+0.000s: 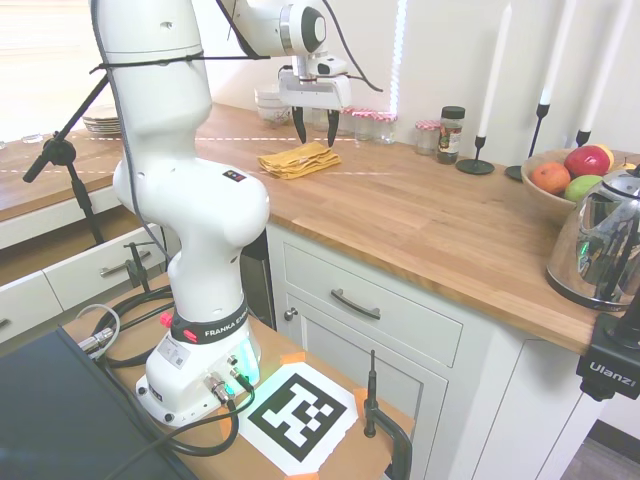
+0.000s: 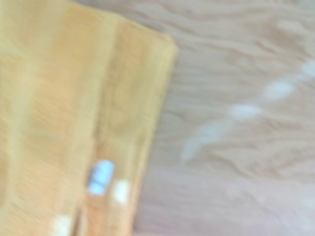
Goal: Wipe the counter
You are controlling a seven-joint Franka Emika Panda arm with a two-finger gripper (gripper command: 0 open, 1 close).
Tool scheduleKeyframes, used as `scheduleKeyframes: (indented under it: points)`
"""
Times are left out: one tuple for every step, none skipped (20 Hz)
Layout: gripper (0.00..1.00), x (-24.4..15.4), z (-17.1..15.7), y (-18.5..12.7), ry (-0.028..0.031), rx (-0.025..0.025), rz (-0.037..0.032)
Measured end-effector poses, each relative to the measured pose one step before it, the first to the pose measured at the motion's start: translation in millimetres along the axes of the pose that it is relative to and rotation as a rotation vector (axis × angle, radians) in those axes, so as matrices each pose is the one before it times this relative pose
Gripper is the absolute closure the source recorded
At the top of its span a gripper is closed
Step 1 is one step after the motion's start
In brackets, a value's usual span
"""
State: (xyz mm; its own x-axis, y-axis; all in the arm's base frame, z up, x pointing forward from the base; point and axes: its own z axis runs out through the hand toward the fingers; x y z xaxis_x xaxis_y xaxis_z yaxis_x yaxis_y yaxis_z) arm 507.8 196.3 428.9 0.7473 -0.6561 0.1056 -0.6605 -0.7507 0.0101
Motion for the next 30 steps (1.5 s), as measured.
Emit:
scheduleKeyframes:
  points:
    - [0.0,-0.81,-2.08,-7.81,0.00356,-0.00628,-0.00433]
    - [0.0,-1.13,-1.51,-7.81,0.00363,-0.00649,-0.00474]
    - [0.0,-1.49,-1.08,-7.75,0.00401,-0.00762,-0.0047]
    - [0.0,-1.51,-0.33,-7.9,0.00422,-0.00702,-0.00438]
    - [0.0,-1.96,0.46,-7.91,0.00228,-0.00757,-0.00308]
    - [0.0,-1.47,1.03,-7.37,0.004,-0.00909,-0.00381]
    - [0.0,-1.09,1.8,-7.53,0.00257,-0.00637,-0.00287]
    - [0.0,-0.64,2.48,-7.1,0.00207,-0.00614,-0.00076]
    - [0.0,-0.29,3.2,-6.36,-0.00086,-0.00748,-0.00143]
    - [0.0,0.11,4.02,-5.61,-0.00024,-0.00705,-0.0023]
    - [0.0,0.45,4.96,-5.37,-0.00173,-0.00749,-0.00235]
    - [0.0,0.59,5.19,-4.63,-0.00449,-0.00681,-0.00272]
    - [0.0,0.65,5.73,-4.34,-0.0045,-0.0068,-0.00274]
    - [0.0,0.95,5.71,-4.56,-0.00249,-0.00574,-0.00302]
    - [0.0,0.45,6.2,-4.48,-0.004,-0.00607,-0.00399]
    - [0.0,-0.18,5.71,-4.52,-0.00408,-0.00469,-0.00521]
    - [0.0,-0.46,5.69,-4.48,-0.00283,-0.00511,-0.00625]
    - [0.0,-0.7,5.18,-4.39,-0.00252,-0.00427,-0.00799]
    - [0.0,-0.76,5.08,-4.32,-0.00215,-0.00465,-0.00834]
    - [0.0,-0.1,4.43,-3.51,-0.00166,-0.00391,-0.00567]
    - [0.0,0.72,3.49,-3.4,-0.00034,-0.00242,-0.00457]
    - [0.0,0.59,3.81,-3.2,-0.00047,-0.00326,-0.00384]
    - [0.0,0.63,3.91,-2.63,-0.00051,-0.00371,-0.00237]
    - [0.0,1.11,4.05,-2.33,0.00008,-0.0043,-0.00148]
    - [0.0,0.86,3.63,-1.93,-0.00013,-0.00392,-0.00107]
    - [0.0,0.54,0.6,-1.58,0.00063,-0.0011,-0.00227]
    - [0.0,0.19,0.05,-0.35,0.00097,-0.00106,-0.00208]
    - [0.0,0.14,0.45,-0.06,0.00021,-0.00079,-0.00052]
    - [0.0,0.16,0.37,-0.04,0.00037,-0.00072,-0.00012]
    - [0.0,0.19,0.35,0.01,0.0004,-0.00074,-0.00003]
